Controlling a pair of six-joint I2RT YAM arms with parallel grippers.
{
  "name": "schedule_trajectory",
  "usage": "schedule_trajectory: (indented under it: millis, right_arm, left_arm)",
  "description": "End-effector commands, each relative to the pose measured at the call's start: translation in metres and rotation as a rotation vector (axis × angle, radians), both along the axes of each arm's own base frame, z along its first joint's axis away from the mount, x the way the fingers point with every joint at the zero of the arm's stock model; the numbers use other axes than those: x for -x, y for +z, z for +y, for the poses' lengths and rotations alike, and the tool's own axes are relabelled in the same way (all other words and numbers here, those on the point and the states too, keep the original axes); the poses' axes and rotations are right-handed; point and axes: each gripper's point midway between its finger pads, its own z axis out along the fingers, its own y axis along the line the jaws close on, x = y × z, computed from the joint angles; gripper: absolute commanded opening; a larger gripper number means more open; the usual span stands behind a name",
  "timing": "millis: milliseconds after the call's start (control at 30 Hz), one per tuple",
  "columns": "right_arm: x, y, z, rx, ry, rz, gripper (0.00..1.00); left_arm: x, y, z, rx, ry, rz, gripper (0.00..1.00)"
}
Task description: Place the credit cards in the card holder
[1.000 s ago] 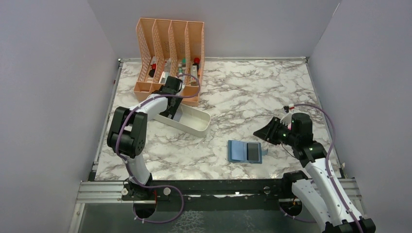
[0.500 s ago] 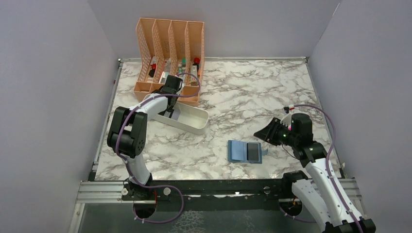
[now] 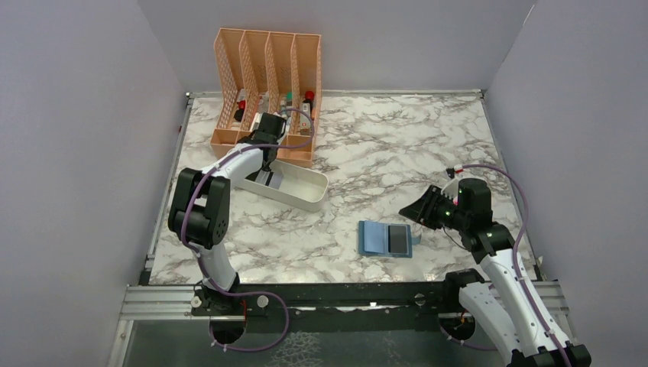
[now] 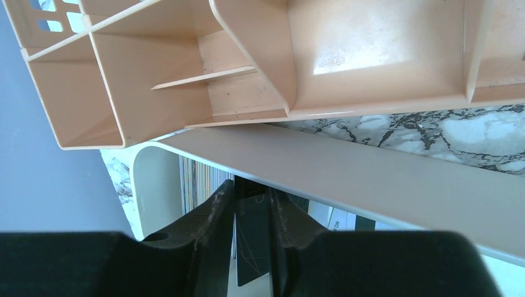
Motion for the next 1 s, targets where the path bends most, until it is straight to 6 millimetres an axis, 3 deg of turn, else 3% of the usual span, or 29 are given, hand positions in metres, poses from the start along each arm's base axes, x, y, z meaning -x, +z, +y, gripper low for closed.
schedule_trajectory:
  millis: [0, 233, 433, 667, 967]
  right_arm:
    - [-0.003, 0.010, 0.002, -0.009, 0.011, -0.031, 0.33]
    - [-0.003, 0.010, 0.001, -0.002, 0.008, -0.028, 0.33]
    - [-0.003, 0.010, 0.003, -0.004, 0.023, -0.040, 0.33]
    - [0.000, 0.014, 0.012, -0.048, 0.072, -0.056, 0.33]
    - [0.007, 0.044, 0.033, -0.183, 0.177, -0.147, 0.35]
  left_arm:
    - [-0.006, 0.024, 0.007, -0.016, 0.025, -0.051, 0.24]
    - [-0.001, 0.027, -0.004, 0.018, 0.009, -0.017, 0.09]
    - [0.022, 0.042, -0.025, 0.129, 0.007, 0.043, 0.00]
    - [0.046, 0.074, -0.043, 0.280, 0.009, 0.018, 0.00]
    - [0.065, 0.144, -0.105, 0.685, -0.102, -0.065, 0.00]
